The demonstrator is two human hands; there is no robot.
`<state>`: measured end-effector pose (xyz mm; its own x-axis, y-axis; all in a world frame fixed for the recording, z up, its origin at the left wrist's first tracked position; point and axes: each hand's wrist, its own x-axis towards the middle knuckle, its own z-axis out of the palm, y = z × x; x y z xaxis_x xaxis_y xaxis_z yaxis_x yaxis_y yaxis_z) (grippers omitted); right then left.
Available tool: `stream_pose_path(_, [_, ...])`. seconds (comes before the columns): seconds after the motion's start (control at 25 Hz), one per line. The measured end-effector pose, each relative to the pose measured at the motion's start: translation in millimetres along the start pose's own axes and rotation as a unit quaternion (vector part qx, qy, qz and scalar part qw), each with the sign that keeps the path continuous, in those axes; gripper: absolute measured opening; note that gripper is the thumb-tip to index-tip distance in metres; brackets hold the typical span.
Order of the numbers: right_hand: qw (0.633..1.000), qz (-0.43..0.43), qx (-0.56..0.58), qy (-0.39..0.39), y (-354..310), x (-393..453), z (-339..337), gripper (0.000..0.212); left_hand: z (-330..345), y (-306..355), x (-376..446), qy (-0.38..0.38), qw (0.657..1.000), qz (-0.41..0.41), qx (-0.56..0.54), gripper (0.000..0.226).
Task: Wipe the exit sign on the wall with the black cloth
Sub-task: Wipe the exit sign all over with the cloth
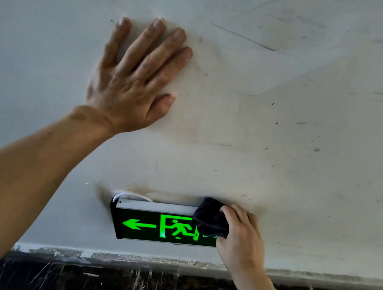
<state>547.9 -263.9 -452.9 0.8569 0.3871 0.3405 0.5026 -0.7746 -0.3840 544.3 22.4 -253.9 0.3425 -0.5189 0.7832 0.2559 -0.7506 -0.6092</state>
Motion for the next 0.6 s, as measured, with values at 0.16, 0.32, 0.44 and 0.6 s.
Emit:
stream_pose_path(0.16, [0.98, 0.134, 0.148, -0.018, 19, -20, 6, 0.034, 0, 0, 0, -0.001, 1.0, 0.0, -0.005, 0.065])
stream_pose_path(0.32, [0.708, 0.439, 0.551, -0.042, 54, -64, 9, 0.043, 2, 1, -2, 0.001, 1.0, 0.004, 0.004, 0.067])
stream_pose_path(0.44, [0.629, 0.49, 0.604, 0.0, 70, -80, 5, 0.071, 3, 2, -1, 0.007, 1.0, 0.008, 0.005, 0.066])
stream_pose_path(0.6, [0.596, 0.462, 0.653, 0.061, 75, -61, -10, 0.053, 4, 0, -3, 0.014, 1.0, 0.004, 0.005, 0.066])
